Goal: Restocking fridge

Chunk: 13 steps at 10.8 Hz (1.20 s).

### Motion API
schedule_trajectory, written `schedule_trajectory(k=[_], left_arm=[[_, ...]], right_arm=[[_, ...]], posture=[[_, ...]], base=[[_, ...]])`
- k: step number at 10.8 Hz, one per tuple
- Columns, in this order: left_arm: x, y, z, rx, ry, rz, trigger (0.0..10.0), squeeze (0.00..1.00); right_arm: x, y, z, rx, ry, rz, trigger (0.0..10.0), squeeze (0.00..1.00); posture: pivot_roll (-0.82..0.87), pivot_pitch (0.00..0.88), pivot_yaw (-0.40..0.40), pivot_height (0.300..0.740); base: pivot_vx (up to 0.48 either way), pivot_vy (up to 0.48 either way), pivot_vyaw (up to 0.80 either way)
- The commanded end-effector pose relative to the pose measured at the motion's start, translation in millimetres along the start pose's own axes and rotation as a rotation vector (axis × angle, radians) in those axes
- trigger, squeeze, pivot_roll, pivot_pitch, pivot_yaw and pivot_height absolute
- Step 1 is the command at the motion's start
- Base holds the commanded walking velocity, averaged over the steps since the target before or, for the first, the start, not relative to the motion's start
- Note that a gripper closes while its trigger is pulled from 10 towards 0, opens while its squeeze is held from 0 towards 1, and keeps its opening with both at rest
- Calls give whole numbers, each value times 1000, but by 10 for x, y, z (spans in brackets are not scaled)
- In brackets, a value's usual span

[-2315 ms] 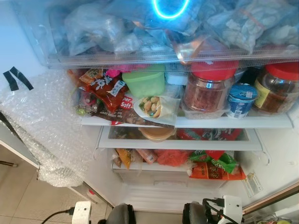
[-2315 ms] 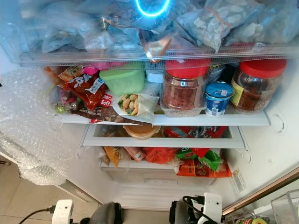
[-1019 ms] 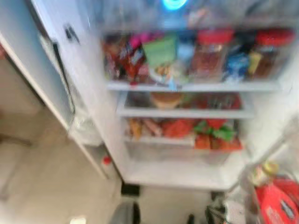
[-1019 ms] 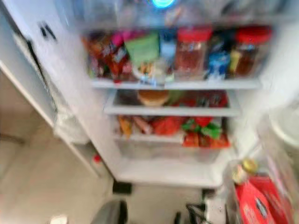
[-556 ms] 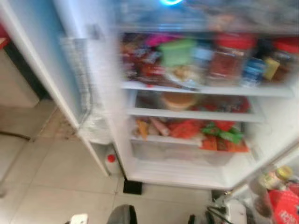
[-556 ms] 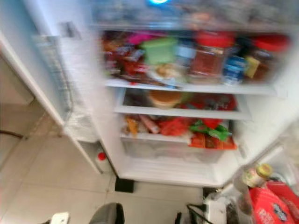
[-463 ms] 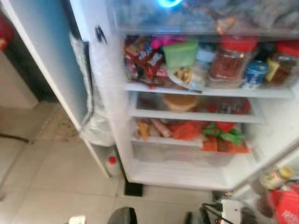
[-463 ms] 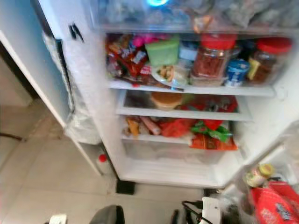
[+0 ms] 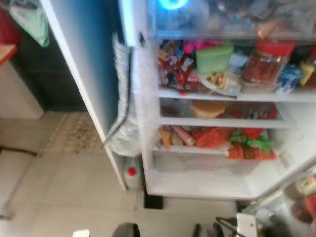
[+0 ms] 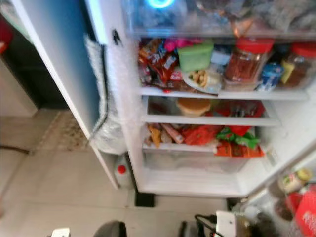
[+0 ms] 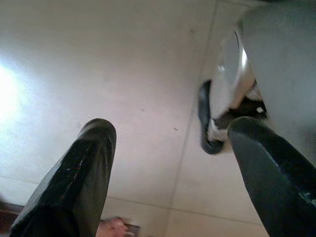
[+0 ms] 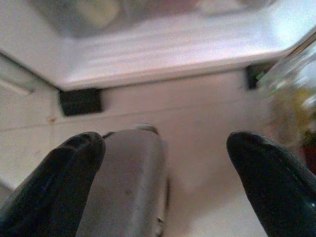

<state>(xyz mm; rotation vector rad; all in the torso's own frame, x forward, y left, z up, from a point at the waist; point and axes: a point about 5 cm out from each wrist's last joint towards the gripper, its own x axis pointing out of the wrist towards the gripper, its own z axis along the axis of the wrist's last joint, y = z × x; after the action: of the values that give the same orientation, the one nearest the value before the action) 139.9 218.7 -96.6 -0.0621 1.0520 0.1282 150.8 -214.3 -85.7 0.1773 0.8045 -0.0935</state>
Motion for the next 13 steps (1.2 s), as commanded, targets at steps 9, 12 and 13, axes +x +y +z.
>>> schedule_trajectory(k=[9,12,13], left_arm=[[-10,4,-67,27,31,-5,10000,0],[-10,9,-69,37,34,-7,10000,0],[-10,10,-68,38,34,-8,10000,0]], right_arm=[[-37,-20,-129,35,65,-11,10000,0],[-39,-29,-133,45,64,-30,10000,0],[-39,-27,-130,46,61,-29,10000,0]], posture=[[24,83,69,740],[30,80,67,740],[29,80,68,740]], base=[[0,0,0],[0,376,0],[0,409,0]])
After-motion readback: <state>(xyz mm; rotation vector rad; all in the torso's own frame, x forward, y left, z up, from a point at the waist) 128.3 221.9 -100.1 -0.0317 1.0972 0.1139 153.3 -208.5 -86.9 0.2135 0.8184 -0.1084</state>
